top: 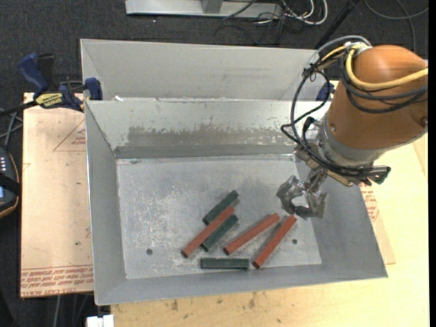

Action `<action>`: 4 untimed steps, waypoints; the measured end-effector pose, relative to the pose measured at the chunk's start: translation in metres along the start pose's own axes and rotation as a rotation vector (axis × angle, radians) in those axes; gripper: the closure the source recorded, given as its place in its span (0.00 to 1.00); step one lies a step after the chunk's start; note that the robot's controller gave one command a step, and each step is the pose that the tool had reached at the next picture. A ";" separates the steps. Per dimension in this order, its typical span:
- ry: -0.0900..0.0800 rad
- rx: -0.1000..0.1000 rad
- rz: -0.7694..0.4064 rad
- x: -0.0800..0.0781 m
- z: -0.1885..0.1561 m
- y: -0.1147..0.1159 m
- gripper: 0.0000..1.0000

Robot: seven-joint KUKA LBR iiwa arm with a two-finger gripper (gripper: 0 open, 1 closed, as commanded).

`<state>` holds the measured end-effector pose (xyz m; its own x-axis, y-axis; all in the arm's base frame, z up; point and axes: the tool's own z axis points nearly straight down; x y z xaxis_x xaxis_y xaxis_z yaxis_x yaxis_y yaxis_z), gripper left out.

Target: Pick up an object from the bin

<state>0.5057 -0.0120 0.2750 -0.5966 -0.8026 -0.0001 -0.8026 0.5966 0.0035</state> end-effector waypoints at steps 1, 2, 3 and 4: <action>-0.005 0.010 -0.056 0.011 -0.045 0.009 1.00; -0.004 0.007 -0.097 0.007 0.051 0.018 0.00; 0.002 -0.004 -0.115 0.006 0.098 0.025 0.00; -0.005 0.009 -0.118 -0.006 0.145 0.009 0.00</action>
Offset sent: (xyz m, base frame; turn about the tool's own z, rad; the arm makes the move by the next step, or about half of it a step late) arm -0.0222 0.0091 -0.0940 -0.1132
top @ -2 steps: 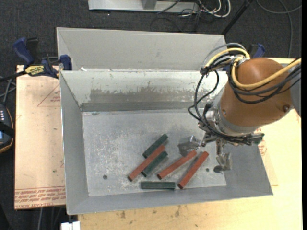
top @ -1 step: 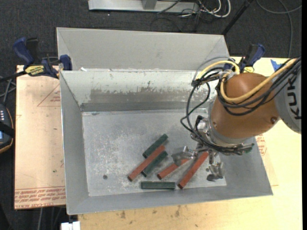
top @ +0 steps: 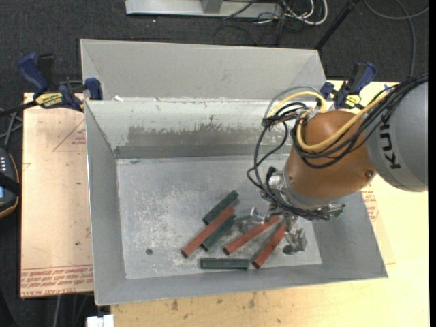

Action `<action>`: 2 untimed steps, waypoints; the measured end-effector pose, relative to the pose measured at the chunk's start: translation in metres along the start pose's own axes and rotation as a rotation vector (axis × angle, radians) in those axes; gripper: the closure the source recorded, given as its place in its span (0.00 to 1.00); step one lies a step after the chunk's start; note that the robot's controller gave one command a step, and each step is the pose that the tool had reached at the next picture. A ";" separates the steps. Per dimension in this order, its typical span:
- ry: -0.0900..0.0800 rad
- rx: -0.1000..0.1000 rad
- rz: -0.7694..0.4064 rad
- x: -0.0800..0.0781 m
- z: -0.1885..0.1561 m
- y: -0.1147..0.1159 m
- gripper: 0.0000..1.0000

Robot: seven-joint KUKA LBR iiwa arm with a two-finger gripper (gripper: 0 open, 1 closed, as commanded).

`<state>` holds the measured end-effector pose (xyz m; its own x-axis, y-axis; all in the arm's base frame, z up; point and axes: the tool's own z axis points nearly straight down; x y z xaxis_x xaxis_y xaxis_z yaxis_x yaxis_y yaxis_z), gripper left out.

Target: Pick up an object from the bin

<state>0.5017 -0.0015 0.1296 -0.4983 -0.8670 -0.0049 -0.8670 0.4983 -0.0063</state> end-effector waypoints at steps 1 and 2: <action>0.001 -0.005 -0.099 0.001 0.058 -0.001 1.00; 0.001 -0.005 -0.099 0.001 0.058 -0.001 1.00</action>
Offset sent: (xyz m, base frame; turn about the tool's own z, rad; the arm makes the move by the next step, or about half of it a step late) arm 0.0000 0.0000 0.0000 0.0000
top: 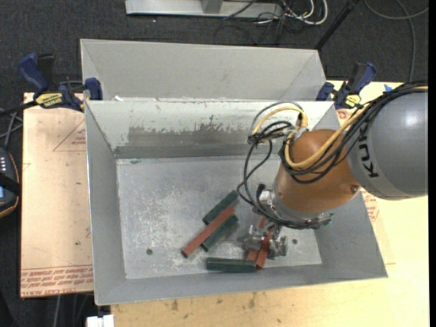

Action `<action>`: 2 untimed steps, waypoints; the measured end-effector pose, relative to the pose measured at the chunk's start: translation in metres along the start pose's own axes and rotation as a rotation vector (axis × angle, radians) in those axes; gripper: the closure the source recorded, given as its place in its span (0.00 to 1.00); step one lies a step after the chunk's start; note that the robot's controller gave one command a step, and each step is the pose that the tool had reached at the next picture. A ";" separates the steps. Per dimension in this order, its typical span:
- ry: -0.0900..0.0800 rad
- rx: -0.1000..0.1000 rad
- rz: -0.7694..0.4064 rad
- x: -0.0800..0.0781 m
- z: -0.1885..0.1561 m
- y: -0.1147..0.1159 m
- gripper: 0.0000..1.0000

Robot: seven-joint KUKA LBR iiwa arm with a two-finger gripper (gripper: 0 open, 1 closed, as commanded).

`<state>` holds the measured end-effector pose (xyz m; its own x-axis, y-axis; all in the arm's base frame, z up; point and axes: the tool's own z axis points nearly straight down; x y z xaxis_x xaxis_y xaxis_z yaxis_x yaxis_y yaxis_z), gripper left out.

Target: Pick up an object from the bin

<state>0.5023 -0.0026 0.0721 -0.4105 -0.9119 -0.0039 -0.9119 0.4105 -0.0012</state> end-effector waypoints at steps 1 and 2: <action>0.005 -0.007 -0.060 -0.005 -0.017 -0.001 1.00; 0.001 0.002 -0.091 0.003 -0.189 -0.003 1.00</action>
Offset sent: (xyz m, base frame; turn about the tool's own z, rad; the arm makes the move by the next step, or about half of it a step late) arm 0.0002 -0.0051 0.1883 -0.0953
